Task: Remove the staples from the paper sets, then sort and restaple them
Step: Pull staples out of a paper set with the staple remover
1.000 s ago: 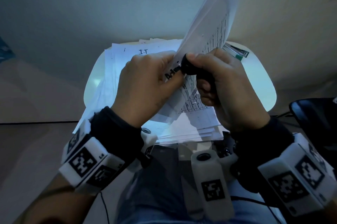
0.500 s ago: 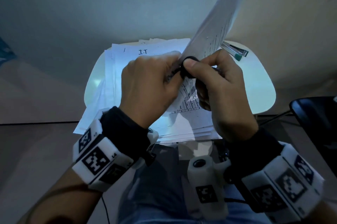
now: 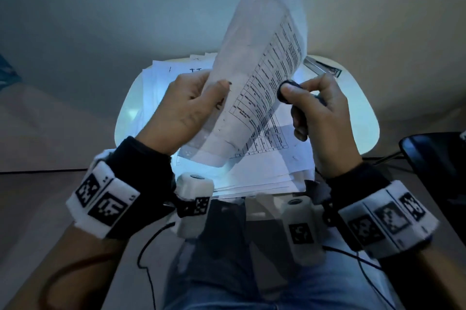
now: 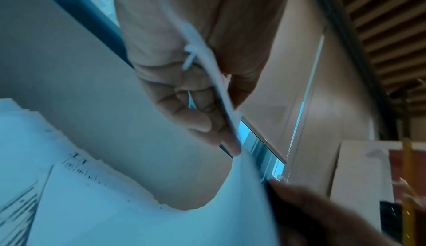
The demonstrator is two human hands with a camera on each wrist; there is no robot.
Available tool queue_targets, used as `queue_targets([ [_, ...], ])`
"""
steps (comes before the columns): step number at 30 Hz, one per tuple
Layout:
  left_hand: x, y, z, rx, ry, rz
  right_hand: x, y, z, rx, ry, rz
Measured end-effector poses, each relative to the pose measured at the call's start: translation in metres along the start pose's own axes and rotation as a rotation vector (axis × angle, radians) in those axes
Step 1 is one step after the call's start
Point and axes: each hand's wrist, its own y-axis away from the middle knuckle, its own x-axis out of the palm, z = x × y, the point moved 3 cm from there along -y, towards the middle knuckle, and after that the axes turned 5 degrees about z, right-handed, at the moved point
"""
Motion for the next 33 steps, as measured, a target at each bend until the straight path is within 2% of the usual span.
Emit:
queue_targets([
  [3,-0.002,0.000,0.008,-0.100,0.301,0.094,-0.008,-0.002,-0.012,-0.006,0.089,0.017],
  [6,-0.001,0.004,0.011,-0.151,0.500,0.157,-0.011,0.003,-0.017,-0.014,0.072,0.031],
  [9,0.001,0.007,0.014,-0.194,0.622,0.103,-0.009,0.008,-0.016,-0.032,0.008,0.047],
  [16,-0.003,0.005,0.024,-0.232,0.653,-0.036,-0.005,0.010,-0.018,-0.054,0.023,0.163],
  [20,-0.004,0.004,0.024,-0.207,0.656,-0.037,-0.001,0.011,-0.018,-0.129,0.195,0.241],
  [24,-0.001,0.003,0.024,-0.197,0.599,-0.012,0.004,0.011,-0.023,-0.133,0.185,0.266],
  [29,-0.004,0.004,0.027,-0.200,0.533,0.013,-0.007,0.002,-0.039,-0.017,0.238,0.245],
  [33,-0.011,0.003,0.027,-0.179,0.434,-0.003,-0.024,-0.006,-0.065,0.181,0.383,0.136],
])
